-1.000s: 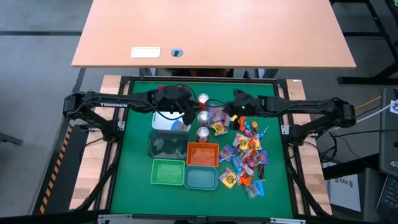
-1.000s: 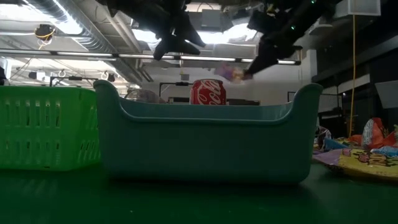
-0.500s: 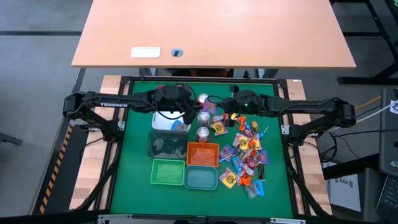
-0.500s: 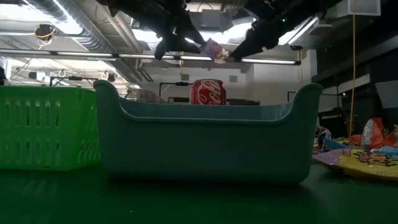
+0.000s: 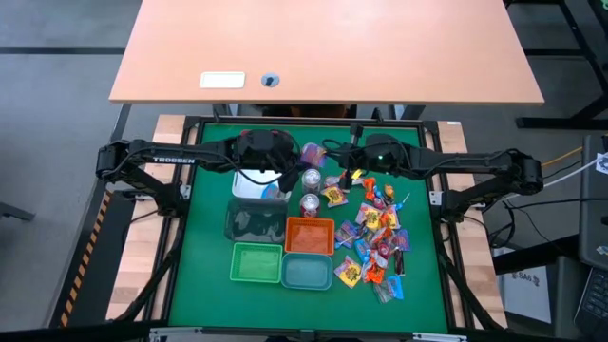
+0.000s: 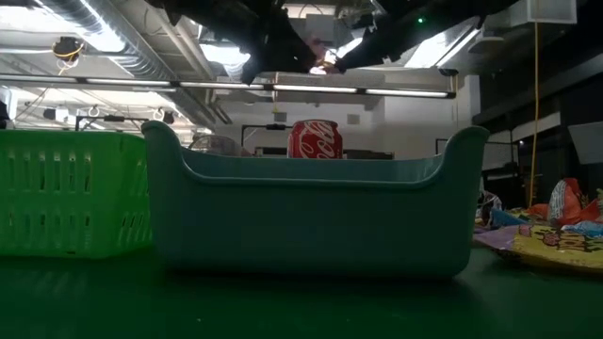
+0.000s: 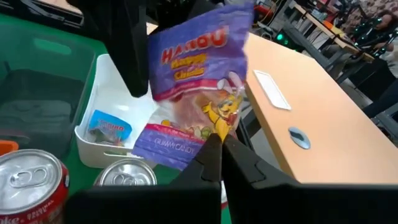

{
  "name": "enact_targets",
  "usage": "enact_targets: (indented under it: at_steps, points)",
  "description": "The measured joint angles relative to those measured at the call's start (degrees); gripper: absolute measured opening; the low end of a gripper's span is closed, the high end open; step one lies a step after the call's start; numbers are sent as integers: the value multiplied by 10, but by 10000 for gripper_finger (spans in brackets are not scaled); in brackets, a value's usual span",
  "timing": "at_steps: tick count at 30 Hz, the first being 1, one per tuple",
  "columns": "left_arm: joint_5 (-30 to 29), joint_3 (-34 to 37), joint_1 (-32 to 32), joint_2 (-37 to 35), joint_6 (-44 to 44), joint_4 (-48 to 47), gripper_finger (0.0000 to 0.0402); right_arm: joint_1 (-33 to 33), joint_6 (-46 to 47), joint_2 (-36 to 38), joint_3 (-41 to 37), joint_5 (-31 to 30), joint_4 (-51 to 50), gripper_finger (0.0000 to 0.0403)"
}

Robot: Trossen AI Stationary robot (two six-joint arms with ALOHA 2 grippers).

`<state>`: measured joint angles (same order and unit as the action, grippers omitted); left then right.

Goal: Sort candy
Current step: Put the violet candy into the white bin

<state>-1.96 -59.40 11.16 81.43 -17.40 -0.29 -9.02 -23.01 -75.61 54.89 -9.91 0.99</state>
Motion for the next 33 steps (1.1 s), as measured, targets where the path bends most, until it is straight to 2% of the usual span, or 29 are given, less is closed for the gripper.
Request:
enact_targets:
  at_steps: [4,10,26,29,33]
  points:
    - [1,0,0,0,16,11,82,0,0,0,0,0,0,1]
    - [-2,0,1,0,16,10,7,0,0,0,0,0,0,1]
    - [-3,0,1,0,16,10,0,0,1,0,0,1,3,2]
    - [-3,0,1,0,16,10,0,0,1,0,0,1,3,21]
    - [0,0,7,0,16,8,0,0,2,0,0,-12,3,72]
